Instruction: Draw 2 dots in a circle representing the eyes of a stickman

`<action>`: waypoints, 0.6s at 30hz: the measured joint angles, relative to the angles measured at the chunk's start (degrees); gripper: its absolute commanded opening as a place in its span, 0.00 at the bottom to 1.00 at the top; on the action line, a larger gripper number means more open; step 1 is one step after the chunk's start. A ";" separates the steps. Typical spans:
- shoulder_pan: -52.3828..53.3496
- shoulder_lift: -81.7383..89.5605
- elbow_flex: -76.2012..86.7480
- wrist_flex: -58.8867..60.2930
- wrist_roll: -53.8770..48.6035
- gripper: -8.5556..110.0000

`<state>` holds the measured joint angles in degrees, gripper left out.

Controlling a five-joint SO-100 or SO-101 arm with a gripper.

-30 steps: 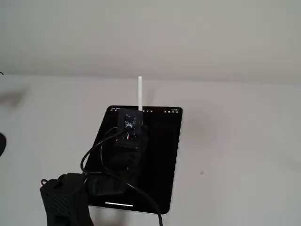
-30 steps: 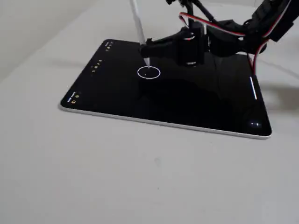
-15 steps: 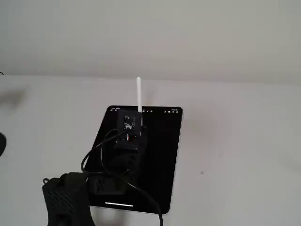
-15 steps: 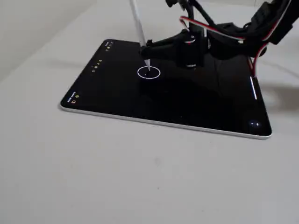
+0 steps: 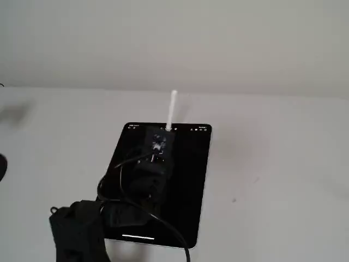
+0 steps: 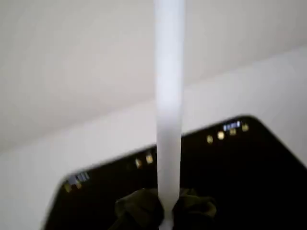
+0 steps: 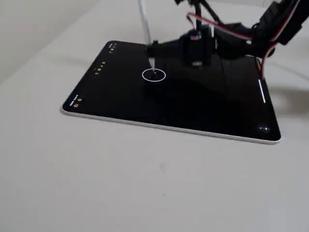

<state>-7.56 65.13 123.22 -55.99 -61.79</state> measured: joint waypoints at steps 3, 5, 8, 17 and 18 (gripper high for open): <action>1.93 7.03 0.00 5.98 8.79 0.07; 3.08 11.78 0.00 10.99 13.62 0.07; 3.69 15.21 0.00 14.41 16.44 0.07; 0.18 5.01 0.88 7.73 -0.79 0.07; -0.26 3.60 0.97 6.50 -2.90 0.07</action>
<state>-7.82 68.73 124.19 -49.48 -64.69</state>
